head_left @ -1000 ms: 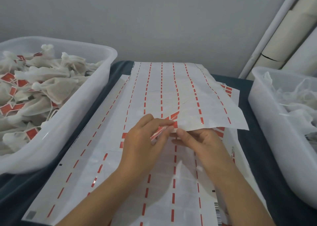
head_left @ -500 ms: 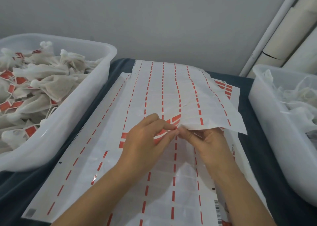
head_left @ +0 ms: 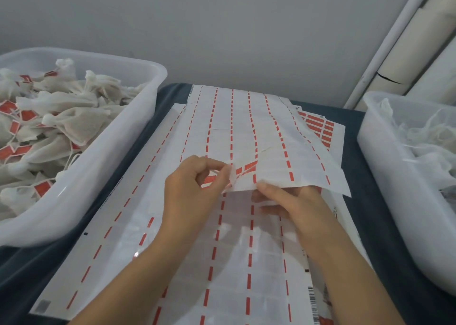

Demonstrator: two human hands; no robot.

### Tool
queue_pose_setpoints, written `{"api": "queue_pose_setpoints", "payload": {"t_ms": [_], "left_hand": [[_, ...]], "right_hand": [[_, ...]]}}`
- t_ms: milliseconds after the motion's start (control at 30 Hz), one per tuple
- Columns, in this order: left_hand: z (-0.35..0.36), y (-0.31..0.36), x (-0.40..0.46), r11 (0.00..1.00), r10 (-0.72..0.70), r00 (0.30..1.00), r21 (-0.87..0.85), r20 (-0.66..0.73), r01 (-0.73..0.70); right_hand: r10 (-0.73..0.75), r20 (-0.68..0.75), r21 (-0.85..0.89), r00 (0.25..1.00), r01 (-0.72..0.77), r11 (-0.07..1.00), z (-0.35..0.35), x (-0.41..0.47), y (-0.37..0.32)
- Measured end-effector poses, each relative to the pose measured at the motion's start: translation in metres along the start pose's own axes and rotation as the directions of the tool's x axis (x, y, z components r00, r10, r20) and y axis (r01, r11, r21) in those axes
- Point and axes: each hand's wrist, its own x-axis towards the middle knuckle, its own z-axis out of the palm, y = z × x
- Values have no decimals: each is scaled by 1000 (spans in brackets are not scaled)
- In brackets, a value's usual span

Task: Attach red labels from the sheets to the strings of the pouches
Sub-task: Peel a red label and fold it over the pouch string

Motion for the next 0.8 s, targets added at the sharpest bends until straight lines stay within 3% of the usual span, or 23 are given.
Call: {"api": "queue_pose_setpoints", "payload": {"t_ms": [300, 400, 467, 500, 667, 800], "left_hand": [[-12, 12, 1, 966, -76, 975, -257, -207, 20], [-13, 17, -2, 962, 31, 990, -266, -135, -66], [-13, 18, -5, 962, 180, 979, -193, -97, -196], [-13, 18, -5, 952, 261, 962, -140, -84, -271], [-9, 17, -7, 892, 452, 892, -35, 11, -451], [-6, 12, -8, 878, 479, 876, -39, 57, -477]], "right_hand": [[291, 6, 293, 957, -280, 914, 13, -8, -3], [352, 238, 369, 905, -420, 829, 13, -12, -6], [273, 417, 360, 867, -433, 826, 17, -16, -7], [246, 433, 355, 867, -415, 838, 18, -16, -7], [298, 235, 357, 925, -367, 859, 11, -11, -15], [200, 145, 420, 969, -243, 875, 7, -11, -17]]}}
